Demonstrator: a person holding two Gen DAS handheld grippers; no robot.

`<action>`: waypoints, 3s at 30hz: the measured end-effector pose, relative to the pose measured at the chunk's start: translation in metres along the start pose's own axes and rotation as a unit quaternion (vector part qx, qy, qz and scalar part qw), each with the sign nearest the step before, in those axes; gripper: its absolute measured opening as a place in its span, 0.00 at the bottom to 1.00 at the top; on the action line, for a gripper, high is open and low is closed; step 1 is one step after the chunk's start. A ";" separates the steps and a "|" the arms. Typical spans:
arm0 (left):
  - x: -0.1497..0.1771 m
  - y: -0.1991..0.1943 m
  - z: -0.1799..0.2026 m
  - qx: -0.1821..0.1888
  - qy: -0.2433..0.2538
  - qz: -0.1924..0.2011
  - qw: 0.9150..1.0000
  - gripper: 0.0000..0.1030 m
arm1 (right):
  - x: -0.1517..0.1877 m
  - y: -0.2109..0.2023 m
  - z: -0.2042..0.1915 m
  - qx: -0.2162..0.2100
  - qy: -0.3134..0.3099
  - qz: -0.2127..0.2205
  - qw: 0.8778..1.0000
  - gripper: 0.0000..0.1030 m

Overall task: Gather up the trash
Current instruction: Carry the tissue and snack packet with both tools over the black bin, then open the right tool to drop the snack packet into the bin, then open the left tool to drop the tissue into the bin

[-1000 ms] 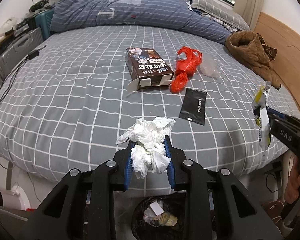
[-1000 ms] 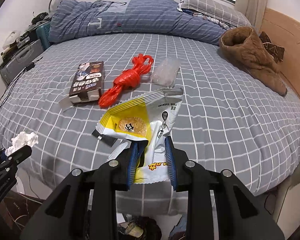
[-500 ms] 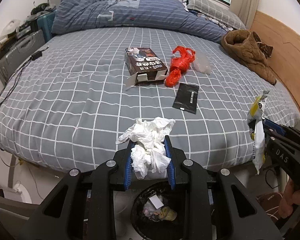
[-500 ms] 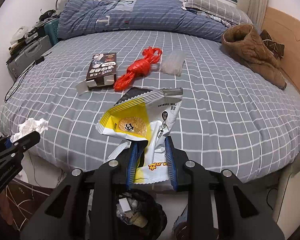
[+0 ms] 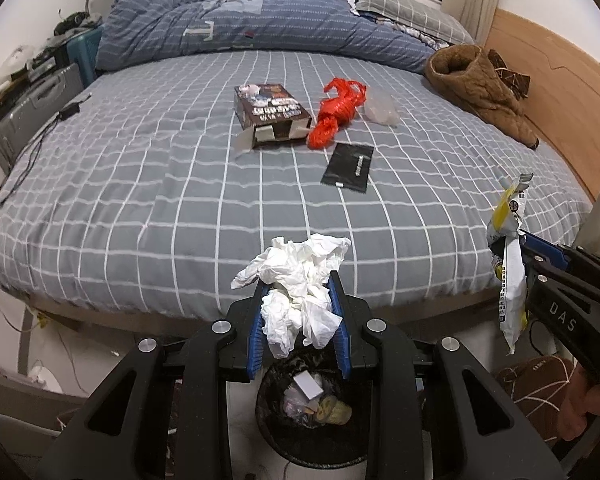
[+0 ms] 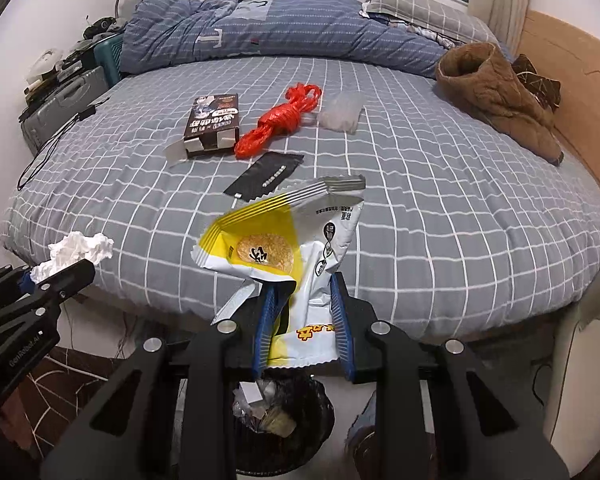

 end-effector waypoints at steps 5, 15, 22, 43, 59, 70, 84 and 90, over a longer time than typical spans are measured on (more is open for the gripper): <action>0.017 -0.001 -0.001 -0.001 -0.004 -0.009 1.000 0.26 | 0.016 -0.005 -0.003 -0.001 0.000 -0.005 1.000 0.26; 0.037 -0.008 -0.010 -0.002 -0.018 -0.011 1.000 0.26 | 0.043 -0.011 -0.012 -0.005 -0.002 -0.014 1.000 0.26; 0.059 -0.007 -0.011 0.001 -0.025 -0.019 0.999 0.26 | 0.068 -0.008 -0.025 -0.015 -0.002 -0.028 0.999 0.26; 0.117 0.025 -0.017 0.003 -0.033 -0.059 0.998 0.26 | 0.142 0.029 -0.049 -0.033 -0.008 -0.083 0.996 0.26; 0.130 0.085 -0.034 -0.007 -0.036 -0.097 0.995 0.26 | 0.169 0.103 -0.055 -0.051 -0.015 -0.158 0.986 0.32; 0.140 0.110 -0.059 -0.028 -0.047 -0.124 0.991 0.26 | 0.179 0.151 -0.072 -0.049 -0.021 -0.208 0.977 0.46; 0.149 0.125 -0.050 -0.023 -0.038 -0.139 0.989 0.26 | 0.178 0.148 -0.053 -0.021 -0.020 -0.182 0.983 0.91; 0.149 0.131 -0.023 -0.007 -0.030 -0.141 0.990 0.26 | 0.171 0.128 -0.022 0.007 0.009 -0.154 0.988 0.92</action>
Point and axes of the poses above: each gripper's, at about its wrist camera, not at the fingertips, and y roughly the way its jaws point, z to its right, x to its underside, the point moved 3 cm from there along y, roughly the way its jaws point, and after that the axes turned 1 degree about -x, right-handed, at the moved point
